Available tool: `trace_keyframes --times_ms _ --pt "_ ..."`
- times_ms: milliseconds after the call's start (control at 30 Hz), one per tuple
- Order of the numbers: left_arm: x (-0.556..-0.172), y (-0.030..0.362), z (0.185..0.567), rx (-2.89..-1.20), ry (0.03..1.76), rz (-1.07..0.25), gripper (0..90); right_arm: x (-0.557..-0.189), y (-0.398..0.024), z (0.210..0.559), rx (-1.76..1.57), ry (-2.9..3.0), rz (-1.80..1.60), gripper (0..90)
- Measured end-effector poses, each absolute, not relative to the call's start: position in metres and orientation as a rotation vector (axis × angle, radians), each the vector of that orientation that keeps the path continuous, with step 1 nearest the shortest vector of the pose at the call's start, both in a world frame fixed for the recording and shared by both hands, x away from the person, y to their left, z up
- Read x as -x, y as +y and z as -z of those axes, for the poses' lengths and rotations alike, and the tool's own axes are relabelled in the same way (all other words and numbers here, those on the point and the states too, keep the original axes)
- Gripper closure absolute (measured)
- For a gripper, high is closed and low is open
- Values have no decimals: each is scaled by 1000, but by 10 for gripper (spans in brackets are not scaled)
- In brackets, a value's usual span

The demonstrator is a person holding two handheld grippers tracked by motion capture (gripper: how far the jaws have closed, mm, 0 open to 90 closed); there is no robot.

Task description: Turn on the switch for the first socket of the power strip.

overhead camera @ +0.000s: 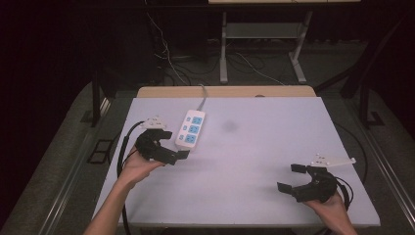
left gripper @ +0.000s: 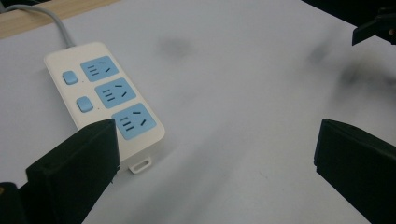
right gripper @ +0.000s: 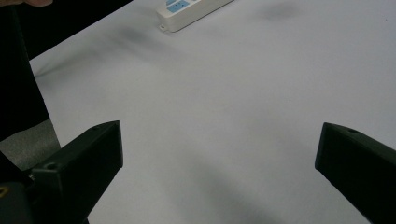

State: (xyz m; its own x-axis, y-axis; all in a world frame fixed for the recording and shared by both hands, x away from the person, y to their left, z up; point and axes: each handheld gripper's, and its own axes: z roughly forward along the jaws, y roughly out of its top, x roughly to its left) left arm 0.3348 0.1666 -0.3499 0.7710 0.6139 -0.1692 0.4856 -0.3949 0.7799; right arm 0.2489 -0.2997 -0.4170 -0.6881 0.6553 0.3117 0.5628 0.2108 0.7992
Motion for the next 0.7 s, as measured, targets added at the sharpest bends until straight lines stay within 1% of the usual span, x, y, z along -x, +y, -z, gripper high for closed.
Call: trace_keyframes --times_ms 700 --pt "-371 159 335 -2157 816 -193 1 -249 -300 418 -1192 2385 -1486 5"
